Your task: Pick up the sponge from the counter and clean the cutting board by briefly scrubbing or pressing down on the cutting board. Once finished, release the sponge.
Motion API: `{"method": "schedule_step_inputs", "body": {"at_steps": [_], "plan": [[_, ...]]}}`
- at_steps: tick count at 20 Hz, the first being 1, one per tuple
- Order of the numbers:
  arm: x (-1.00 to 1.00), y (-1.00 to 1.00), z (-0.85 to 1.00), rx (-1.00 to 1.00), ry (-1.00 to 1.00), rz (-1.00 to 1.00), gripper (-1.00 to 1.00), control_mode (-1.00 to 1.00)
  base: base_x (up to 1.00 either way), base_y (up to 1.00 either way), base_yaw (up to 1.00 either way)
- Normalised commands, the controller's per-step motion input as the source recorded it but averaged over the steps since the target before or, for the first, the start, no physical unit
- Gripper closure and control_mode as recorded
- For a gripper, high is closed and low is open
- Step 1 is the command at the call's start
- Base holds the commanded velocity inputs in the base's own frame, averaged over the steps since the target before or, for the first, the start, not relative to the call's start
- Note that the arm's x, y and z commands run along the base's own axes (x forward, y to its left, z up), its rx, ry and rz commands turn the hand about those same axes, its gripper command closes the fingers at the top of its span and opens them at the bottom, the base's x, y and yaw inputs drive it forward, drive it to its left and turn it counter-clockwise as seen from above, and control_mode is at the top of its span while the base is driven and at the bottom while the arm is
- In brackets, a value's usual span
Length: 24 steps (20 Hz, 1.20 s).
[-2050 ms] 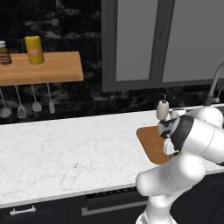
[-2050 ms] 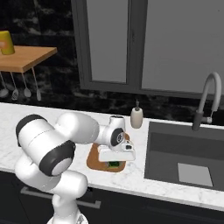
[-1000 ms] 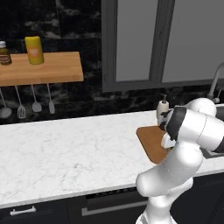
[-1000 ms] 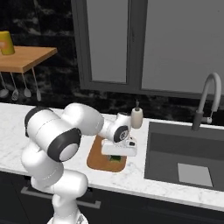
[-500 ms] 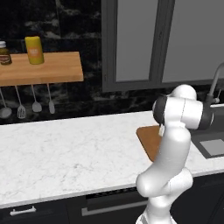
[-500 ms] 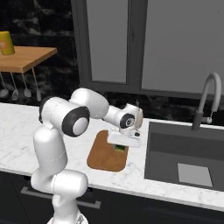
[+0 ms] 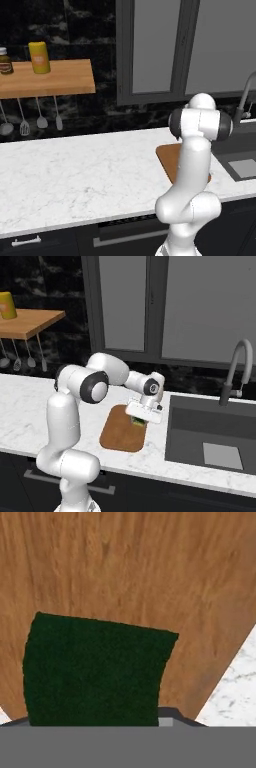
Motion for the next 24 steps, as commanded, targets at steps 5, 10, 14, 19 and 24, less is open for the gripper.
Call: {"method": "schedule_step_inputs", "body": {"at_steps": [5, 10, 14, 19, 24], "plan": [[-0.67, 0.76, -0.52, -0.11, -0.25, 0.00, 1.00, -1.00, 0.00, 0.00, 0.00], [-0.49, 0.96, -0.67, -0.18, -0.29, 0.00, 1.00, -1.00, 0.00, 0.00, 0.00], [-0.36, 1.00, -0.56, -0.23, -0.12, 0.00, 1.00, -1.00, 0.00, 0.00, 0.00], [-0.35, 0.90, -0.22, -0.16, -0.04, -0.01, 1.00, -1.00, 0.00, 0.00, 0.00], [-0.11, 0.71, -0.59, -0.20, -0.01, 0.00, 1.00, -1.00, 0.00, 0.00, 0.00]]}}
